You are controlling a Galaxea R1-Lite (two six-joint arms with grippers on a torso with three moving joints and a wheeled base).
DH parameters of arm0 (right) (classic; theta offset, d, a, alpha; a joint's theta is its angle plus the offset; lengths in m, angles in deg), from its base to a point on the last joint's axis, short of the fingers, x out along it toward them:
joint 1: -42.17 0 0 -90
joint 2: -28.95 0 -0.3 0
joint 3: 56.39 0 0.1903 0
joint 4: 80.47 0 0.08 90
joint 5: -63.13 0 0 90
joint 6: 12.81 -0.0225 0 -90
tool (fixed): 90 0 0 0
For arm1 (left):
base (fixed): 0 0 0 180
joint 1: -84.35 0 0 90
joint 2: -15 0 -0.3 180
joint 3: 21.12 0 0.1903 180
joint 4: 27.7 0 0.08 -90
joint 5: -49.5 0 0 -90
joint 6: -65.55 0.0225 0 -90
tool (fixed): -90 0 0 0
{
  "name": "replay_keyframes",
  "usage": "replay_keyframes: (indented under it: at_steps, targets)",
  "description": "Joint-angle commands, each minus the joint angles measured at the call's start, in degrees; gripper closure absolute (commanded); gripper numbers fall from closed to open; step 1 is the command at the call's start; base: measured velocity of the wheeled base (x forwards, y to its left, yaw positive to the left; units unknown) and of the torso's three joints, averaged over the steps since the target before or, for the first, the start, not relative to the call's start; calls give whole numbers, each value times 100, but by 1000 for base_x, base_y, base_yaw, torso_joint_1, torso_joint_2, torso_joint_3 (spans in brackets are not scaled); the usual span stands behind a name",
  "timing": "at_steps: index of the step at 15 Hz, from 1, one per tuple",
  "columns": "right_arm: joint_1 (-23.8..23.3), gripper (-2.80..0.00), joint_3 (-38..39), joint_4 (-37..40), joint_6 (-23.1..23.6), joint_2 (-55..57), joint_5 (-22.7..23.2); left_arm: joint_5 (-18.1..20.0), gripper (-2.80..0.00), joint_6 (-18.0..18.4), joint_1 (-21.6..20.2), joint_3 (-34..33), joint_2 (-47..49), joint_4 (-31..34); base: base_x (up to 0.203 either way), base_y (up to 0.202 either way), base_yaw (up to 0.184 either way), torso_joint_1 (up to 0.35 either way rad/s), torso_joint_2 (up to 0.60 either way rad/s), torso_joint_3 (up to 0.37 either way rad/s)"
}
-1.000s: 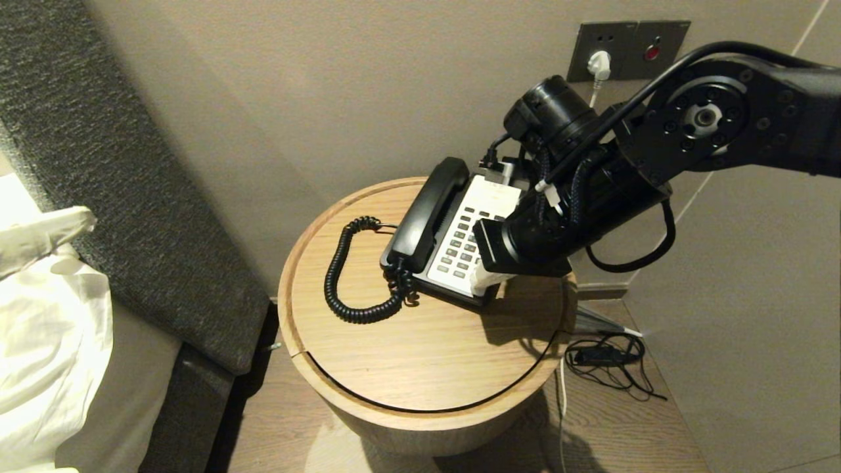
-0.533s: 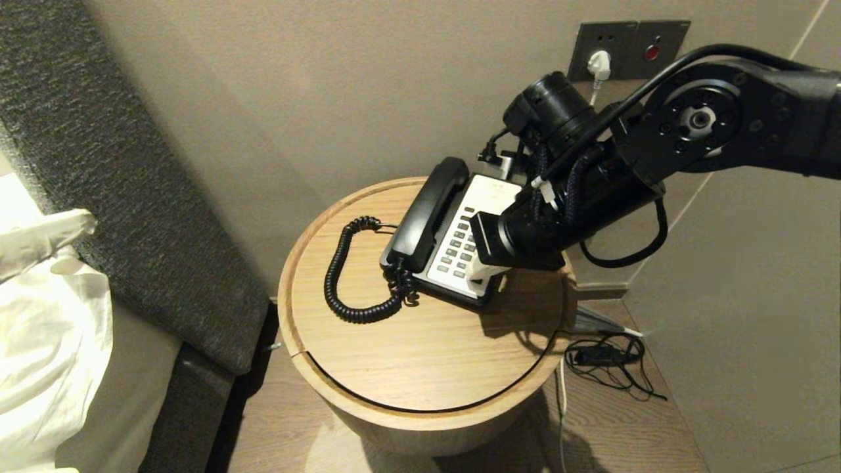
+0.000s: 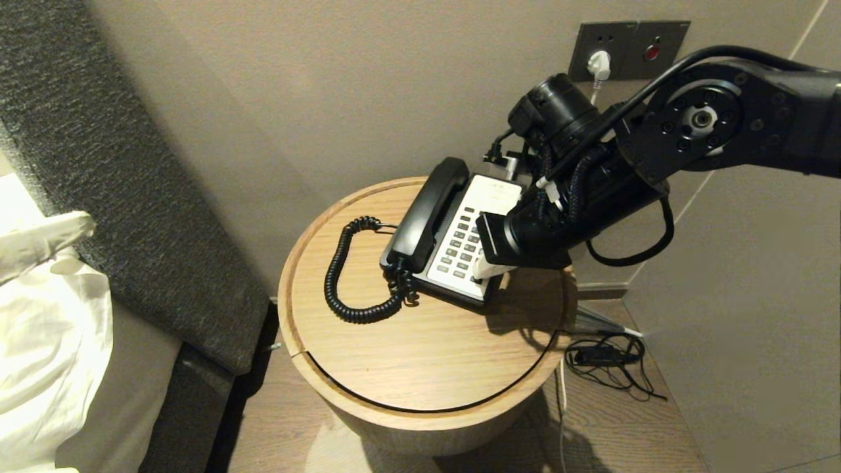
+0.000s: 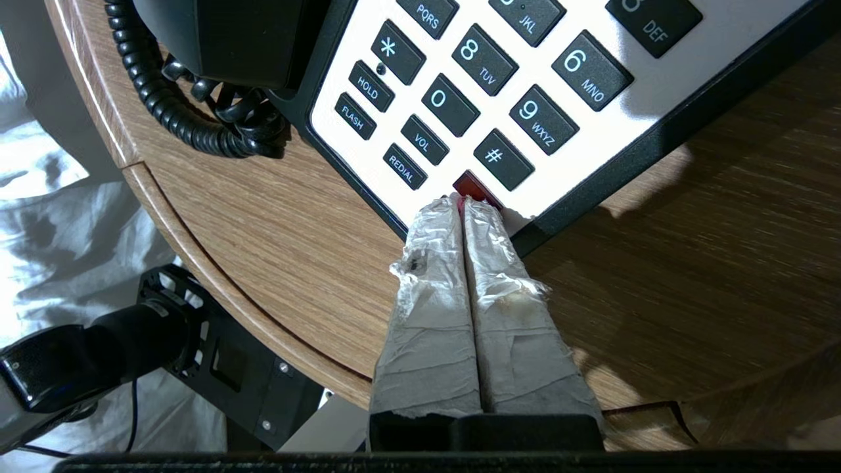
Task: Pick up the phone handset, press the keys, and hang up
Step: End the call using the dial pad
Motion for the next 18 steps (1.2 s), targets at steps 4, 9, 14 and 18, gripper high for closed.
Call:
replay_keyframes:
  at_steps: [4,9,14,18]
  targets:
    - [-9,0,-6,-2,-21,48,5,0,0,-3,0,-22,10,-2,0,0,0,0,0,0]
    - [0,0,-6,54,-21,-11,-4,26,0,-11,0,-40,-9,-2,0,0,0,0,0,0]
    - [0,0,2,254,-12,84,-13,44,0,-11,0,-31,-34,-2,0,0,0,0,0,0]
    - [17,0,3,247,-3,173,-22,44,0,-3,0,-40,-43,-2,0,0,0,0,0,0]
